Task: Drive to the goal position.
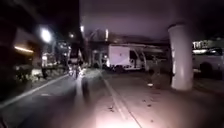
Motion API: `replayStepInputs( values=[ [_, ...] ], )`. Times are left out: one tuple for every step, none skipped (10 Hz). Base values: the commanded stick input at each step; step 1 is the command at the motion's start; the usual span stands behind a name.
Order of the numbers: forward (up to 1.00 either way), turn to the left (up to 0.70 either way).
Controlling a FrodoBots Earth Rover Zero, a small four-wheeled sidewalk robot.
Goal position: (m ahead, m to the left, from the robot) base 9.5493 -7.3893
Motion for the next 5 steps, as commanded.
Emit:
replayStepInputs(
  values=[
    [0.45, 0.00],
    [0.45, 0.00],
    [0.45, 0.02],
    [0.45, 0.08],
    [0.45, 0.17]
  ],
)
